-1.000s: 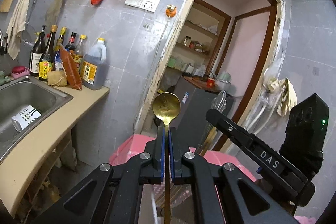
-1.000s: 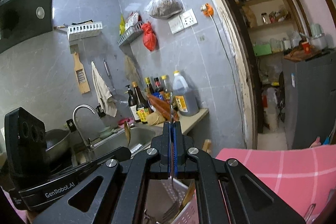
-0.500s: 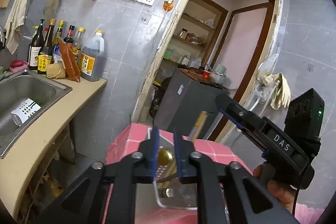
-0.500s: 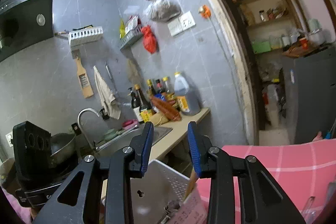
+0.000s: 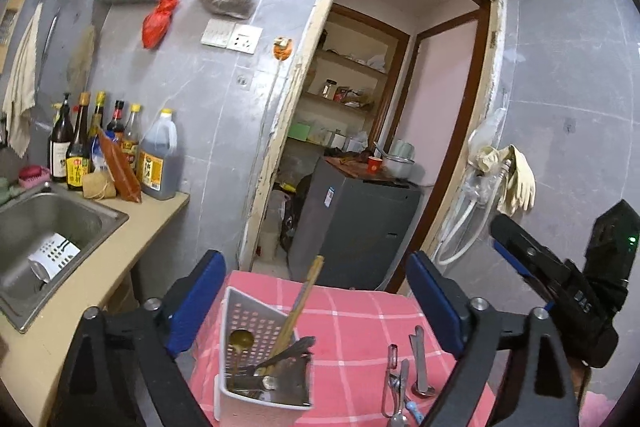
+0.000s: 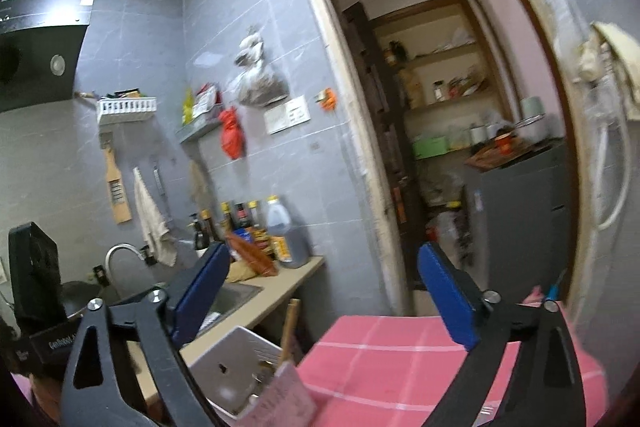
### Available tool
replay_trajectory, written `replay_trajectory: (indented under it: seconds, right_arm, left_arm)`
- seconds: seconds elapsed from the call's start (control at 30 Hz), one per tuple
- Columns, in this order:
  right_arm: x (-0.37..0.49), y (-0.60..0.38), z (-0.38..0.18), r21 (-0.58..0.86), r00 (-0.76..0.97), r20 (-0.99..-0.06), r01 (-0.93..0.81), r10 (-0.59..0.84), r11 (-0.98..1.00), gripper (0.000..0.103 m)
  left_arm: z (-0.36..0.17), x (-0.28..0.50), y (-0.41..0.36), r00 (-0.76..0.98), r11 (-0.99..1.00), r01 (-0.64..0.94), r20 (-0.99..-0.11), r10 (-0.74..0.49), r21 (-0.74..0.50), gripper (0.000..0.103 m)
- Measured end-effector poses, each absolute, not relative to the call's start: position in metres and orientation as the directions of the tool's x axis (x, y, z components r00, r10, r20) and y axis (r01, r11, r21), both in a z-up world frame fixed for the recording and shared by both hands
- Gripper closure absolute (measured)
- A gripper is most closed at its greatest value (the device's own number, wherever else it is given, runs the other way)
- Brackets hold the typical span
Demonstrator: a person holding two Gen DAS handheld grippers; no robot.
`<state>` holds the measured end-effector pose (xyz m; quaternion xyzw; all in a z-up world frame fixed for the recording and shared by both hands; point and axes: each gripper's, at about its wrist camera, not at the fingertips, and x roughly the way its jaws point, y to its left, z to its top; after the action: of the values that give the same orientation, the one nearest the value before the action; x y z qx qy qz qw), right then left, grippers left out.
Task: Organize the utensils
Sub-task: 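Release the gold spoon with the left tool while the right releases the fork into the caddy, then move both tools down to the utensils on the pink tablecloth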
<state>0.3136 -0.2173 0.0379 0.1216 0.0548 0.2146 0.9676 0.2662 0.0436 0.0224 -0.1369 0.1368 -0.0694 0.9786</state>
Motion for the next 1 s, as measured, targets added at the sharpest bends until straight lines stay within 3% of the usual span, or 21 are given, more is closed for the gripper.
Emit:
replay_trajectory:
  seconds: [0.1,0.33,1.0]
  right_arm:
    - [0.295,-0.241,0.043,0.247,0.927,-0.056,-0.347,0.370,0.905,0.001]
    - [0.262,-0.284,0.044,0.235,0.955,-0.106,-0.246,0.277,0.940,0.001]
    - [0.257,-0.375,-0.023,0.254,0.924,-0.335,-0.099,0.184,0.962,0.001]
  left_arm:
    - [0.027,0.258,0.027,0.956,0.960,0.100,-0.241,-0.166,-0.262,0.000]
    - [0.026,0.245,-0.013,0.952,0.968,0.136,-0.243,-0.187,-0.211,0.000]
    - [-0.033,0.270,-0.095,0.859,0.962,0.223,-0.434,-0.271,-0.159,0.000]
